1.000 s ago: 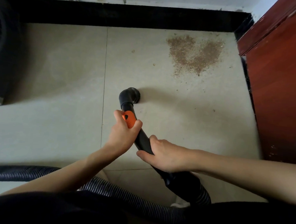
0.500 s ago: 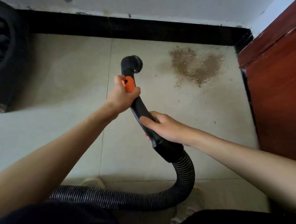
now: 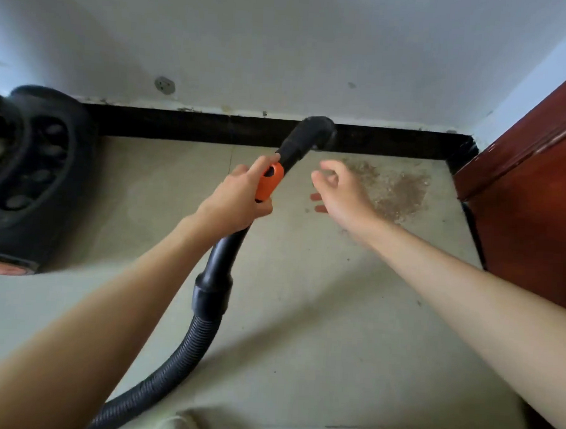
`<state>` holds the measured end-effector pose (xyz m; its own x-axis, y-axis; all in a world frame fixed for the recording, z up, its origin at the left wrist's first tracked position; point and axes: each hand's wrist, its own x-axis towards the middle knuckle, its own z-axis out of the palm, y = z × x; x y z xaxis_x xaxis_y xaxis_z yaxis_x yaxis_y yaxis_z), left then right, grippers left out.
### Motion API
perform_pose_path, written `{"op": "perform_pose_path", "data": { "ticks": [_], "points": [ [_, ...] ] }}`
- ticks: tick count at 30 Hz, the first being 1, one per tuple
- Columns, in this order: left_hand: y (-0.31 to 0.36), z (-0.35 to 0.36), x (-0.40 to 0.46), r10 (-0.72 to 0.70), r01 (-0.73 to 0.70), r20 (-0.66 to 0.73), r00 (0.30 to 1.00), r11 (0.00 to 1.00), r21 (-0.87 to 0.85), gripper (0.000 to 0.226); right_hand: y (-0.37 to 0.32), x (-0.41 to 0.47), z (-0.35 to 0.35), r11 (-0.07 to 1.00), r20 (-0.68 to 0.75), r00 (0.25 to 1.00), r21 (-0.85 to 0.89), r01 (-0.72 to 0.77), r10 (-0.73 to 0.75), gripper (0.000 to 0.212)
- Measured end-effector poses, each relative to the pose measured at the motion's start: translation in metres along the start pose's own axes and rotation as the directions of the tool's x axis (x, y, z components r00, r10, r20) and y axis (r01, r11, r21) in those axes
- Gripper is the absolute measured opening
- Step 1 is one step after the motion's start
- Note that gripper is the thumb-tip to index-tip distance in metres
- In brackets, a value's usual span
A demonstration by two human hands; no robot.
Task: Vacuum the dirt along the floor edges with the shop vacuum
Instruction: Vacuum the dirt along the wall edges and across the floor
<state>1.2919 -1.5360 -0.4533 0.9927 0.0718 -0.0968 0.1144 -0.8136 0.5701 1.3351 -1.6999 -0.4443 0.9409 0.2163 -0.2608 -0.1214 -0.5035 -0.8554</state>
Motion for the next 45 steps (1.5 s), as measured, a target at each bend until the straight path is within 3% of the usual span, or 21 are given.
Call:
{"op": "perform_pose_path", "data": {
  "ticks": [2,4,7,11,17,26,33,42,45],
  "points": [
    [-0.014,0.011,-0.017,-0.003,0.003,0.044,0.999,1.0,0.008,0.071,0.004,0.013,-0.002,0.91,0.029,0.971,-0.344,0.233,-0.237,0.048],
    [-0.033,0.022,-0.035,-0.02,0.018,0.087,0.996,1.0,0.023,0.071,0.013,0.023,0.002,0.742,0.204,0.925,-0.552,0.38,-0.322,0.054],
    [-0.065,0.039,-0.064,-0.071,0.067,0.132,0.989,0.997,0.034,0.072,0.036,0.029,0.02,0.635,0.414,0.899,-0.657,0.406,-0.147,0.054],
    [-0.108,0.062,-0.109,-0.146,0.14,0.129,0.981,0.989,0.052,0.062,0.074,0.009,0.042,0.56,0.564,0.822,-0.708,0.43,0.083,0.052],
    [-0.125,0.079,-0.143,-0.076,0.075,0.058,0.995,0.997,0.031,0.05,0.131,-0.015,0.029,0.279,0.568,0.717,-0.823,0.495,0.405,0.065],
    [-0.118,0.095,-0.177,0.102,-0.117,0.147,0.984,0.988,0.096,0.047,0.165,-0.028,0.021,0.249,0.47,0.682,-0.881,0.403,0.56,0.08],
    [-0.131,0.086,-0.177,0.013,-0.025,0.089,0.996,0.992,0.127,0.051,0.168,-0.024,0.021,0.264,0.469,0.658,-0.881,0.391,0.589,0.081],
    [-0.127,0.089,-0.199,0.104,-0.122,0.163,0.981,0.987,0.104,0.044,0.159,-0.023,0.024,0.267,0.475,0.645,-0.878,0.398,0.599,0.073],
    [-0.137,0.085,-0.204,0.053,-0.07,0.14,0.989,0.99,0.121,0.048,0.161,-0.032,0.022,0.26,0.476,0.627,-0.875,0.409,0.617,0.077]
  ]
}}
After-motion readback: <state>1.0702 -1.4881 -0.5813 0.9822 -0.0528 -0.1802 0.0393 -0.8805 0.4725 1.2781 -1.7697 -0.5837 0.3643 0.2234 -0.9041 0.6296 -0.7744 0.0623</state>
